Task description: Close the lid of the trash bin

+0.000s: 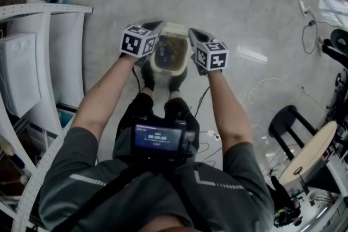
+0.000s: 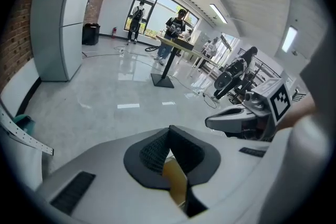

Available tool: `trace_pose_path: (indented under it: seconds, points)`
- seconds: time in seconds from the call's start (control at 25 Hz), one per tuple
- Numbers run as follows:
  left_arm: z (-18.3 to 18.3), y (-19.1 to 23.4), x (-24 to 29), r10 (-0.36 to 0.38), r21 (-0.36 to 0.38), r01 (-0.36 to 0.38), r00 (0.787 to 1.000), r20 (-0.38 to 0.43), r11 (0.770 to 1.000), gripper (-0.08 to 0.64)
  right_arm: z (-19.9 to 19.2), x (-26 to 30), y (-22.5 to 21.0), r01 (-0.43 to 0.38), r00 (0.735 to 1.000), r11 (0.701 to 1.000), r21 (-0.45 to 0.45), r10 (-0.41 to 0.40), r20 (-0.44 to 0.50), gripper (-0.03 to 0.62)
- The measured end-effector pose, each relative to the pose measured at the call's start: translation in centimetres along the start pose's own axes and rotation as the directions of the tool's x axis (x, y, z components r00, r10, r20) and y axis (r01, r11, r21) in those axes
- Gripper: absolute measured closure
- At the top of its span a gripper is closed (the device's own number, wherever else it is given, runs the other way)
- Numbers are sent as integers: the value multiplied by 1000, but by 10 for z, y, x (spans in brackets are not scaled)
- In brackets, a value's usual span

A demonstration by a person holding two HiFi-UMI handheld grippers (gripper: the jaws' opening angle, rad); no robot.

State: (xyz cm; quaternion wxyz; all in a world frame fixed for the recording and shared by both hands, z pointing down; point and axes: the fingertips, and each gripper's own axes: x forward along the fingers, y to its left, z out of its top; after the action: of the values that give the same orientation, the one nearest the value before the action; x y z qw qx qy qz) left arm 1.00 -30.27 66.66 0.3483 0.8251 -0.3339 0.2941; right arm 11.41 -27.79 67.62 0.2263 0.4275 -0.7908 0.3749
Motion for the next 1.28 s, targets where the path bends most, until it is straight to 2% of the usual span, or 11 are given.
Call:
trace_pose_path:
  seconds: [0.12, 0.24, 0.4, 0.56, 0.8, 0.96, 1.2, 1.28]
  points:
    - [-5, 5, 11, -6, -29, 6, 1000, -22, 1000, 563, -8, 8, -9, 39, 999, 999, 25, -39, -23, 591]
    - [-11, 14, 18, 3, -11, -4, 998, -66, 1000, 563, -15, 23, -16, 82, 995, 996, 38, -79, -53, 591]
    - [-21, 23, 20, 8, -6, -9, 996, -92, 1000, 563, -21, 34, -5, 62, 996, 996, 56, -58, -68, 591]
    - [-26, 17, 30, -3, -7, 2, 993, -116, 1000, 563, -24, 32, -15, 76, 994, 994, 78, -70, -79, 589]
    - [-49, 10, 18, -23, -48, 16, 990, -138, 999, 563, -35, 28, 1, 42, 997, 990, 135, -33, -73, 589]
    - [-65, 2, 18, -31, -61, 22, 987, -161, 998, 563, -52, 26, 1, 72, 993, 989, 132, -59, -101, 590]
    - [-108, -18, 16, -61, 32, 71, 964, -258, 997, 563, -100, 18, 6, 125, 975, 987, 105, -103, -194, 589]
    - [-123, -24, 13, -60, 41, 74, 958, -280, 996, 563, -115, 12, 8, 133, 971, 985, 111, -107, -213, 589]
